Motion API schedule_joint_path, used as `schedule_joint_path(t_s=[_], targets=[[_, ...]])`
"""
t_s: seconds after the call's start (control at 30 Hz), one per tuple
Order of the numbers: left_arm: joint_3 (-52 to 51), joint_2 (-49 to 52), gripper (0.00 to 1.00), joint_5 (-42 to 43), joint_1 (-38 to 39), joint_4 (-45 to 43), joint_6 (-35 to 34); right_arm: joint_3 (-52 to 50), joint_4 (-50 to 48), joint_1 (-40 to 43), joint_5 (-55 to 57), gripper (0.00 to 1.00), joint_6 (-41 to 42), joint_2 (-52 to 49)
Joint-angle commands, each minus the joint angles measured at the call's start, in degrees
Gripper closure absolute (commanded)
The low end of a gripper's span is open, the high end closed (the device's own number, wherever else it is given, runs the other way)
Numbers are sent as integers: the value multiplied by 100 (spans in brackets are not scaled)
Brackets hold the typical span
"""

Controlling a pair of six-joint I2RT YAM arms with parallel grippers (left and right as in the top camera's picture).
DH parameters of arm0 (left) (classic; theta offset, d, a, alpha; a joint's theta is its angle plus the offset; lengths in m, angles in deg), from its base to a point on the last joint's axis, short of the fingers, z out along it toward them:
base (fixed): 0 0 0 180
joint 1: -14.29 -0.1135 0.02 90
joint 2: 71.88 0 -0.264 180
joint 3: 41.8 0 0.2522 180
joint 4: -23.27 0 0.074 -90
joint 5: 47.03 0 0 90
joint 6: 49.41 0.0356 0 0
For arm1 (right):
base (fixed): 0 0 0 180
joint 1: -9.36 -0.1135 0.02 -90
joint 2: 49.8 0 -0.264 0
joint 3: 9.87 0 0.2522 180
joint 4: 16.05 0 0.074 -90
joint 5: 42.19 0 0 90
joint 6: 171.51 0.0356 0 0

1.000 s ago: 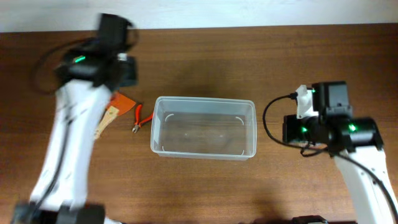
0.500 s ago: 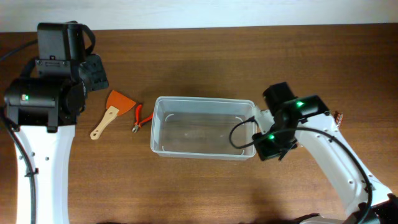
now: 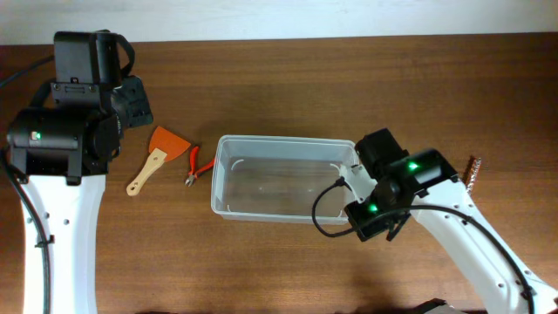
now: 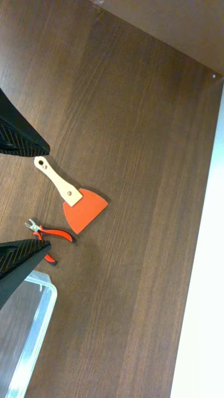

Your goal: Pack container

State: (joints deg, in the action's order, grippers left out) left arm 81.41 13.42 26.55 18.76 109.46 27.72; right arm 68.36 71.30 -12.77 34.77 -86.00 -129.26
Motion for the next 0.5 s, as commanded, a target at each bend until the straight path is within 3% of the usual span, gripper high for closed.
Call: schedule_joint_path(t_s=[0.0, 0.47], targets=[[0, 9, 55, 55, -24, 35, 50, -221, -221, -52, -31, 96, -63, -111], [0, 9, 55, 52, -24, 52, 50, -289, -715, -52, -31, 96, -63, -562]])
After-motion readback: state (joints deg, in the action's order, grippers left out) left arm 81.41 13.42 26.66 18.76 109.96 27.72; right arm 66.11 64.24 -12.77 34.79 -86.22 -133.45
